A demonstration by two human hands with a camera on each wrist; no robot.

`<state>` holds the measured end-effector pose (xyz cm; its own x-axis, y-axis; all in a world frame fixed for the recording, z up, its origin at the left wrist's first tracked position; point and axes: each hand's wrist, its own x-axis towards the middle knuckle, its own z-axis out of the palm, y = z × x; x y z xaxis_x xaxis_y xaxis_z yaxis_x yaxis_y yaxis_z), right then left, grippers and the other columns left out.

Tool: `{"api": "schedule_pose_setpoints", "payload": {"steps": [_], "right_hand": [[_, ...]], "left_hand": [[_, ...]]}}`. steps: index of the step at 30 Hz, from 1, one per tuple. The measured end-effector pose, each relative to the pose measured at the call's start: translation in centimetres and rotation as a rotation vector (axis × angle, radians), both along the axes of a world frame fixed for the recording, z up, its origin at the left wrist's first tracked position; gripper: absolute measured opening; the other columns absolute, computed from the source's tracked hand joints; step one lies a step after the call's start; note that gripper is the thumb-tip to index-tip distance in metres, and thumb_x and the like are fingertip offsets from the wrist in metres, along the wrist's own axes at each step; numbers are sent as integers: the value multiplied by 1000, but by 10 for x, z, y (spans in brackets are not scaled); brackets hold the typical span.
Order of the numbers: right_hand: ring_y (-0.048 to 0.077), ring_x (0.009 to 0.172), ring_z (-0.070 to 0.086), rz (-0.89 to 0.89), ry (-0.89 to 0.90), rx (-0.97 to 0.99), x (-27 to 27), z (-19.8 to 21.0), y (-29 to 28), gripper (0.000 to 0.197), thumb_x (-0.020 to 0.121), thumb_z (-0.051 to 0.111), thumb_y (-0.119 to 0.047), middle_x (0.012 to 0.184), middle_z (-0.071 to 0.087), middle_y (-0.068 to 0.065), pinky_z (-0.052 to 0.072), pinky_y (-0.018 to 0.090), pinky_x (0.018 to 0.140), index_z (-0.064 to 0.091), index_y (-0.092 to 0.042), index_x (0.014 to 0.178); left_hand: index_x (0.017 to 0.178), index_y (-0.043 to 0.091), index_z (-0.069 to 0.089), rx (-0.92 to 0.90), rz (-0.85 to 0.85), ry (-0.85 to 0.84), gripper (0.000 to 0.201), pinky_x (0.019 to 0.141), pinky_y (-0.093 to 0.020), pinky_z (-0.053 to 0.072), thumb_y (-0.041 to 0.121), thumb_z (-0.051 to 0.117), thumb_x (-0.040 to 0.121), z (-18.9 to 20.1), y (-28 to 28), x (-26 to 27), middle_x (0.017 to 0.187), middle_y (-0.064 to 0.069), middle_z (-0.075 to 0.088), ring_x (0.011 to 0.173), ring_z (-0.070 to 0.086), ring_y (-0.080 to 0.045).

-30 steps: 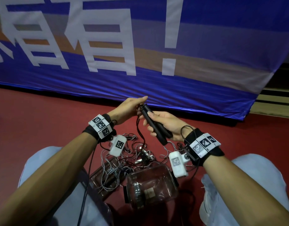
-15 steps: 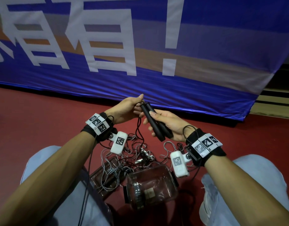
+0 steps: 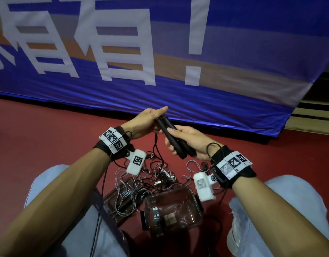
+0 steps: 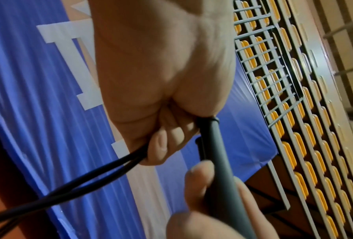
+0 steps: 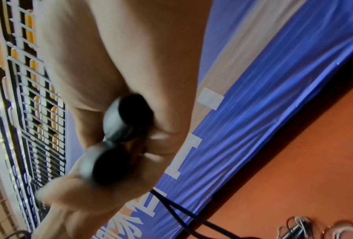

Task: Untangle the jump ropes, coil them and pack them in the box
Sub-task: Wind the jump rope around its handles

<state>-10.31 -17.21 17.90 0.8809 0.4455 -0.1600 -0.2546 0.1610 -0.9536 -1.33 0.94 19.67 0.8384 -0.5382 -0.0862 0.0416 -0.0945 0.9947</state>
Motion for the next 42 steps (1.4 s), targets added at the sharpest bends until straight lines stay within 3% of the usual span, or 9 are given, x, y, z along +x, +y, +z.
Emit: {"api": "schedule_pose_setpoints", "payload": {"steps": [4, 7, 10, 13, 19, 22, 26, 32, 42], "right_hand": [[14, 65, 55, 117, 147, 26, -5, 0, 1, 29, 105, 51, -35, 83, 60, 4, 50, 22, 54, 61, -9, 114], [9, 56, 49, 146, 223, 134, -2, -4, 2, 24, 101, 57, -32, 78, 54, 3, 36, 14, 41, 57, -8, 108], [4, 47, 41, 126, 221, 105, 1, -7, 4, 11, 101, 60, -17, 73, 48, 1, 20, 13, 35, 52, -11, 98], [3, 40, 35, 67, 180, -33, 2, -8, 6, 11, 99, 61, -8, 67, 47, 0, 13, 16, 35, 52, -12, 95], [5, 41, 34, 78, 108, -239, -2, -9, 10, 19, 93, 71, -9, 67, 51, 1, 17, 18, 36, 56, -9, 104], [5, 41, 34, 93, 101, -214, -3, -6, 10, 13, 95, 69, -9, 67, 50, 1, 13, 20, 39, 57, -9, 101], [4, 42, 34, 154, 123, -144, -2, 0, 8, 10, 99, 63, -9, 69, 49, 2, 11, 20, 40, 53, -10, 100], [3, 46, 31, 235, 177, -181, -4, 1, 8, 16, 105, 56, -16, 65, 43, -1, 16, 15, 38, 54, -7, 92], [3, 49, 35, 249, 100, -52, -4, 0, 6, 23, 106, 56, -30, 74, 42, 1, 27, 13, 32, 52, -9, 96]], "left_hand": [[53, 21, 50, -125, 106, 85, 53, 47, -25, 21, 36, 51, 104, 4, 0, 3, 50, 3, 34, 43, 26, -10], [57, 20, 45, -110, 106, 73, 51, 47, -24, 21, 36, 50, 104, 6, 2, 4, 51, 4, 32, 44, 26, -10], [57, 20, 52, -50, 105, 25, 51, 51, -26, 24, 38, 52, 104, 5, 5, 5, 53, 2, 35, 48, 28, -13], [59, 23, 60, 86, 105, -92, 49, 57, -25, 36, 42, 52, 103, 6, 9, 5, 57, 2, 46, 57, 42, -16], [55, 23, 36, 263, 90, -223, 57, 54, -27, 30, 55, 58, 96, 10, 16, 1, 56, -1, 30, 51, 30, -16], [51, 24, 36, 193, 92, -178, 58, 46, -26, 24, 49, 60, 97, 12, 15, 0, 50, 0, 29, 47, 24, -18], [55, 23, 34, 30, 105, -49, 56, 49, -32, 15, 49, 63, 95, 14, 11, 2, 50, 1, 24, 44, 21, -17], [59, 22, 38, -6, 158, 17, 51, 44, -28, 17, 47, 63, 95, 8, 4, 0, 48, 3, 27, 40, 24, -13], [56, 23, 39, -17, 185, 20, 51, 50, -31, 16, 47, 65, 93, 14, 5, 0, 52, 4, 29, 46, 28, -15]]}}
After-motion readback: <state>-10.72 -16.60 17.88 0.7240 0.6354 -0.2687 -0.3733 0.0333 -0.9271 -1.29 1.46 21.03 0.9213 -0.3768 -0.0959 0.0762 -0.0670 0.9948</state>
